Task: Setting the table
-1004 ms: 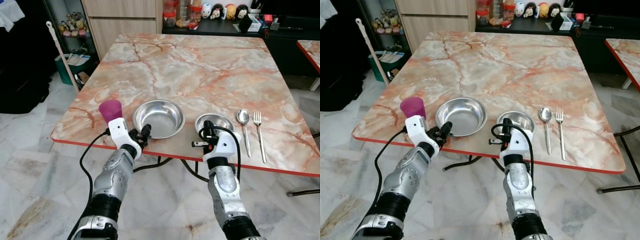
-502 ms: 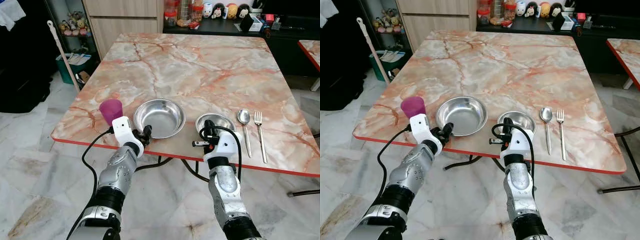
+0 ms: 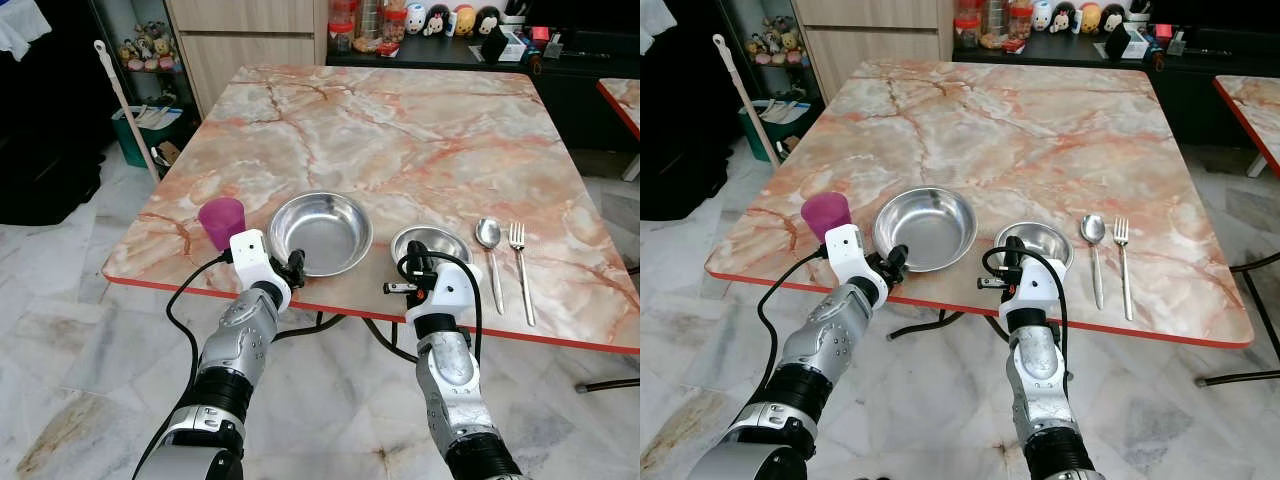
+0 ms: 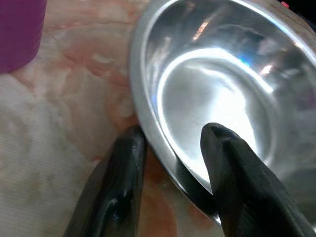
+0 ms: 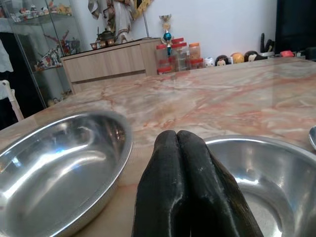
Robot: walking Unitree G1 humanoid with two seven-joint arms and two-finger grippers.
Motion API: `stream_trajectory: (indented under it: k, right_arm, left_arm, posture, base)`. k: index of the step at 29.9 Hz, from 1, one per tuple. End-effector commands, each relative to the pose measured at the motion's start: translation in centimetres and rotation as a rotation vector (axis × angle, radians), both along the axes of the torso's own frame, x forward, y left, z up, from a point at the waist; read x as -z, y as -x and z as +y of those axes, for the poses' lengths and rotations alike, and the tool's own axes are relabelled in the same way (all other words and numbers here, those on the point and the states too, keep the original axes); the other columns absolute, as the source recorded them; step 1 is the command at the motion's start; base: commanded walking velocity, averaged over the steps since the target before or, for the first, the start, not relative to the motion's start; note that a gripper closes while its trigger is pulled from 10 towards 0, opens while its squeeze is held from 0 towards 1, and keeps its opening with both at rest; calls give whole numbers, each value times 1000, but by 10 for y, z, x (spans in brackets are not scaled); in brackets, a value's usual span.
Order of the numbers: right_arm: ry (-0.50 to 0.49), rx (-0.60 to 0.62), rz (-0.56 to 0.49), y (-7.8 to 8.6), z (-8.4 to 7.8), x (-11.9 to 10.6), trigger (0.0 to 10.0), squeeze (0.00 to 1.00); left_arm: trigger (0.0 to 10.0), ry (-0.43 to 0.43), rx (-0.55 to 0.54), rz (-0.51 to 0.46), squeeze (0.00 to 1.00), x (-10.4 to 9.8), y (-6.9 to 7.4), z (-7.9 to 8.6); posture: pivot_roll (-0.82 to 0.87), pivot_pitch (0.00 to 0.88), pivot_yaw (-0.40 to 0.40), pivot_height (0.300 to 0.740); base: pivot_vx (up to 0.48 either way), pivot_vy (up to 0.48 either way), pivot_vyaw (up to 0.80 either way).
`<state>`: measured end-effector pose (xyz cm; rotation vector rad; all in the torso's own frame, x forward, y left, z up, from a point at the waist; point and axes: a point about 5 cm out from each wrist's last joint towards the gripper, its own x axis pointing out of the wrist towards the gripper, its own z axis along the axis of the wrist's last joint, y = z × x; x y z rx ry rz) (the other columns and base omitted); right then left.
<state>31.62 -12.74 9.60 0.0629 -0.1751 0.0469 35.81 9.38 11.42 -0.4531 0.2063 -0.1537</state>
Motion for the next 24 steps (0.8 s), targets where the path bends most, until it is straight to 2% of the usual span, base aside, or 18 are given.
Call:
stream_trajectory:
  k: [1, 13, 24]
  right_arm:
    - [-4, -6, 17, 2, 2, 3, 10000, 0]
    - [-2, -10, 26, 2, 2, 4, 10000, 0]
    - [2, -17, 29, 0, 2, 3, 10000, 0]
  left_arm:
    - [0, -23, -1, 23, 0, 6, 2, 2]
    - [0, -4, -17, 26, 0, 8, 3, 7]
    - [0, 108, -71, 5, 0, 7, 8, 19]
  posture:
    - [21, 118, 47, 740]
    - [19, 116, 47, 740]
    - [28, 112, 35, 740]
  base:
    - [0, 0, 0]
    - [0, 0, 0]
    - [0, 0, 0]
